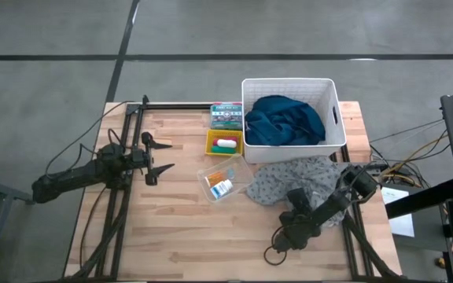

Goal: Pick & Place Medicine items
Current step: Put the gray patient gown into the white bin

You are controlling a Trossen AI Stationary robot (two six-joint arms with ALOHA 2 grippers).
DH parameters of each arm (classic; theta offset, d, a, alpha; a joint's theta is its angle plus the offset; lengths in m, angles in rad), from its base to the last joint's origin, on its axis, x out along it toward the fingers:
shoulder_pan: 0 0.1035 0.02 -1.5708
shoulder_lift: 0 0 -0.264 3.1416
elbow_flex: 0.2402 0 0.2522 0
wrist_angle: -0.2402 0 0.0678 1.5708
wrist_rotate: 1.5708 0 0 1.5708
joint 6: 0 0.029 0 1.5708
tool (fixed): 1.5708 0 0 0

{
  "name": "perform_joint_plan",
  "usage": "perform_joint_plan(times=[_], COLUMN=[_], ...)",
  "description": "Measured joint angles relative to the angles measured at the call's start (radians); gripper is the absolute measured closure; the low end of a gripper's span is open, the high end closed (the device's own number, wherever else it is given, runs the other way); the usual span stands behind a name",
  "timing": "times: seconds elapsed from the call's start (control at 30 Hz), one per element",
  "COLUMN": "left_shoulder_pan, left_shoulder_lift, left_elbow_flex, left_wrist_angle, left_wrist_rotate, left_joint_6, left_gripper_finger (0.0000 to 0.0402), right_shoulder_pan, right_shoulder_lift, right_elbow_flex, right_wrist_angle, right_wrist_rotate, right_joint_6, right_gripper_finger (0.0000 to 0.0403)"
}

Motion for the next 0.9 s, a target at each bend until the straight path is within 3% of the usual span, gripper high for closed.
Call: perform_joint_plan(times=[0.33,0.7,0.9], left_shoulder_pan=[0.0,0.0,0.0], left_shoulder_lift=[0.0,0.0,0.0], left_elbow_flex=[0.0,0.0,0.0], left_wrist_angle=[0.0,0.0,0.0], left_wrist_rotate=[0.0,0.0,0.0], left_joint_6=[0.0,0.0,0.0], left_gripper_finger=[0.0081,0.0081,0.0081], right_shoulder_pan=[0.0,0.002,0.007], right_shoulder_lift=[0.0,0.0,0.0], right_elbow_flex=[0.0,0.007,0.109], right_wrist_angle=[0.0,-0.016,-0.139], right_wrist_rotate=[-0.029,-0.033,-0.058], right_joint_6=[0.004,0.066,0.131], right_gripper_finger=[0.0358,0.0359,0.0359])
